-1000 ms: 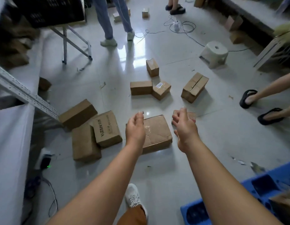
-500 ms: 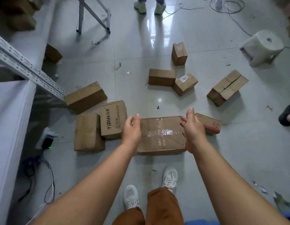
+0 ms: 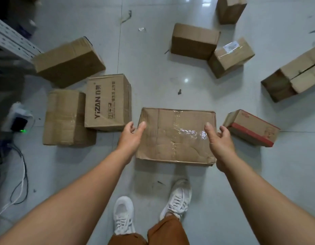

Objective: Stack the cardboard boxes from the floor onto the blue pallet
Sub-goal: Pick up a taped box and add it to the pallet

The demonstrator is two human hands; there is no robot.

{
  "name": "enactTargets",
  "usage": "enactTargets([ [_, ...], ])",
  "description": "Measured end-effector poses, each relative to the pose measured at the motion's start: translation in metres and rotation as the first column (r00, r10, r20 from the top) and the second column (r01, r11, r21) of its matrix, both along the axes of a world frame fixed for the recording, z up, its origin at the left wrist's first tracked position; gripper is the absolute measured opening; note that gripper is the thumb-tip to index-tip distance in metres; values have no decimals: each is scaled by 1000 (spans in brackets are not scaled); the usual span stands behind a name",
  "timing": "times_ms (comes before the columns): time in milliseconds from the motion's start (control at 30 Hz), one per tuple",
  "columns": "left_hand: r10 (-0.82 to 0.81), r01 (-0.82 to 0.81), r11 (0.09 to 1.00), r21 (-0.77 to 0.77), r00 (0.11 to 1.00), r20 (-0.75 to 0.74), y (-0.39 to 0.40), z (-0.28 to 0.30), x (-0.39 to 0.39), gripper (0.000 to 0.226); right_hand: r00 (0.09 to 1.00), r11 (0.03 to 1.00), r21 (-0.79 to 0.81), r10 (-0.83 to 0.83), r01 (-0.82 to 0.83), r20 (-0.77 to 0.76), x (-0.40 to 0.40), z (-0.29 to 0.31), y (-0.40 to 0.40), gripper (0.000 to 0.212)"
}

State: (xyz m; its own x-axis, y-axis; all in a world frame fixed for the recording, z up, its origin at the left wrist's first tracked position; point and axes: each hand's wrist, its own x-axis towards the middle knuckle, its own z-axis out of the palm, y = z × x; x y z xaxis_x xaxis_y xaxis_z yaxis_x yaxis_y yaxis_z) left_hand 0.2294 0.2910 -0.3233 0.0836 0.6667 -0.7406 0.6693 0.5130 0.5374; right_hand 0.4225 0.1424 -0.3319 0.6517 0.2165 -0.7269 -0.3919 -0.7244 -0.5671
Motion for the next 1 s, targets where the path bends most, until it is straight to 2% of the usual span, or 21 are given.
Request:
enactTargets([
  [200, -12, 8, 999, -49, 997, -74, 6, -101, -3, 79, 996, 994, -67, 86, -85, 5, 16, -95, -12, 97],
  [333, -29, 21, 995, -96, 996, -84, 7, -149, -3, 89, 984, 977, -133, 173, -167, 34, 28, -141, -20, 119],
  [500, -63, 52, 992, -113, 993, -101, 6, -194, -7, 115, 977, 970, -163, 194, -178, 90, 39, -190, -28, 107],
  [633, -69, 55, 991, -120, 991, -116, 8, -208, -7, 132, 985, 972, -191, 157, -139, 78, 40, -211, -34, 108],
  [800, -36, 25, 996, -86, 991, -128, 9, -218, -7, 114, 987, 978, -183, 126, -105, 105, 41, -216, -33, 111],
  [1000, -1, -5, 998, -67, 996, -88, 8, -189, -7, 116, 986, 984, -152, 112, -92, 126, 39, -187, -34, 104],
])
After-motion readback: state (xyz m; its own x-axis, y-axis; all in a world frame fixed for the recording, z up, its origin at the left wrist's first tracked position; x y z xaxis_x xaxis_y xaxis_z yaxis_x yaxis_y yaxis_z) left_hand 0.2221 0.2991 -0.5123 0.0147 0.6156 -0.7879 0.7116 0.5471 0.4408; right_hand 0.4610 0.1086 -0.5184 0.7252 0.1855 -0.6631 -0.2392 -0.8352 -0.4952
